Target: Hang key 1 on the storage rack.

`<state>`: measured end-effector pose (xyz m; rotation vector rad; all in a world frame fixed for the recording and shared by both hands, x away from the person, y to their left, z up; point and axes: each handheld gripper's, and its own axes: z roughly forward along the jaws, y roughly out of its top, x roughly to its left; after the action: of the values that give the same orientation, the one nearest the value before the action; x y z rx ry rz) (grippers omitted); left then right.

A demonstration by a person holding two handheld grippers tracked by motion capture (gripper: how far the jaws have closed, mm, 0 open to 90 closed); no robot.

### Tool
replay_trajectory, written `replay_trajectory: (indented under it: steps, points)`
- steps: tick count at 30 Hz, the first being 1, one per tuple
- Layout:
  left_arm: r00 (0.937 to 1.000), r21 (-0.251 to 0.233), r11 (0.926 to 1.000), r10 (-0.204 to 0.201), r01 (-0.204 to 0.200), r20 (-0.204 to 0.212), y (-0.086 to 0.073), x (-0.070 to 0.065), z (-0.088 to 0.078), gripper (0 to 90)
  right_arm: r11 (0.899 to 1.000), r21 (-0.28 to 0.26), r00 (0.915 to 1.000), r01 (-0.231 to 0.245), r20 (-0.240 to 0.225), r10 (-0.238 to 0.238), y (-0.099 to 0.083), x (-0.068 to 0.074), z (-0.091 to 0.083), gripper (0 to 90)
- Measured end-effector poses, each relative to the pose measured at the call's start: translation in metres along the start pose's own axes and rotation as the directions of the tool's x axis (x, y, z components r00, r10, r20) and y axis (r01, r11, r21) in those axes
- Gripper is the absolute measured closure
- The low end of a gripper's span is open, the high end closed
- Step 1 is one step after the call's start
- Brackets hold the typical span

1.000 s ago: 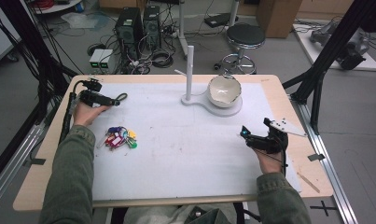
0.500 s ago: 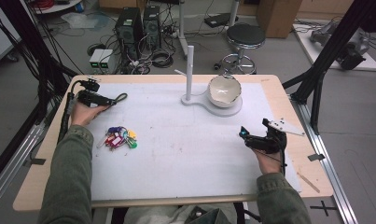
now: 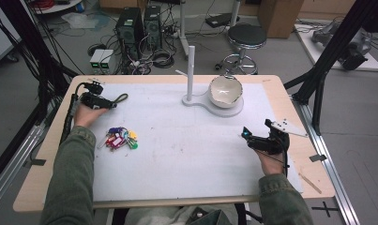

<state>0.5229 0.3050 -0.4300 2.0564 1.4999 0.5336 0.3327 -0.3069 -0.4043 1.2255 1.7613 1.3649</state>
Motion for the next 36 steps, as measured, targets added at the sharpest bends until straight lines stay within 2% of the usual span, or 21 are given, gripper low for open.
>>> replay_trajectory:
  steps: [4,9,13,17,20,26,33,36]
  points:
    - [0.9999,0.003,0.9999,-0.011,0.011,0.005,-0.001,0.001,0.001,44.7,1.0,-0.006,1.0,0.004,-0.001,-0.004,0.0,0.0,-0.001,0.6]
    - [0.9996,-0.014,0.9997,0.021,-0.021,0.016,0.0,-0.002,0.001,60.4,1.0,-0.007,1.0,0.003,0.0,-0.003,0.0,0.0,-0.001,0.6]
    - [0.999,-0.017,0.9998,-0.007,0.008,0.045,-0.001,0.001,0.001,67.0,1.0,-0.007,1.0,0.008,-0.004,-0.008,0.0,0.001,-0.002,0.6]
    - [0.9951,-0.021,0.998,-0.058,0.059,0.08,-0.002,0.006,-0.001,69.4,1.0,-0.004,0.9999,0.015,-0.007,-0.015,0.0,0.001,-0.002,0.6]
    - [0.9972,-0.019,0.999,-0.039,0.04,0.064,-0.001,0.006,-0.002,70.7,1.0,-0.008,0.9999,0.015,-0.003,-0.015,0.0,0.001,-0.002,0.6]
    - [0.9956,-0.043,0.996,-0.076,0.079,0.055,0.001,0.007,-0.008,72.1,1.0,-0.015,0.9998,0.018,0.002,-0.018,0.001,0.0,-0.003,0.6]
    - [0.9955,-0.071,0.9943,-0.076,0.08,0.057,0.005,0.007,-0.023,72.0,1.0,-0.013,0.9998,0.019,0.002,-0.019,0.001,0.001,-0.004,0.6]
    - [0.997,-0.06,0.9969,-0.047,0.051,0.062,0.006,0.004,-0.029,71.9,1.0,-0.011,0.9998,0.019,-0.004,-0.019,0.0,0.002,-0.004,0.6]
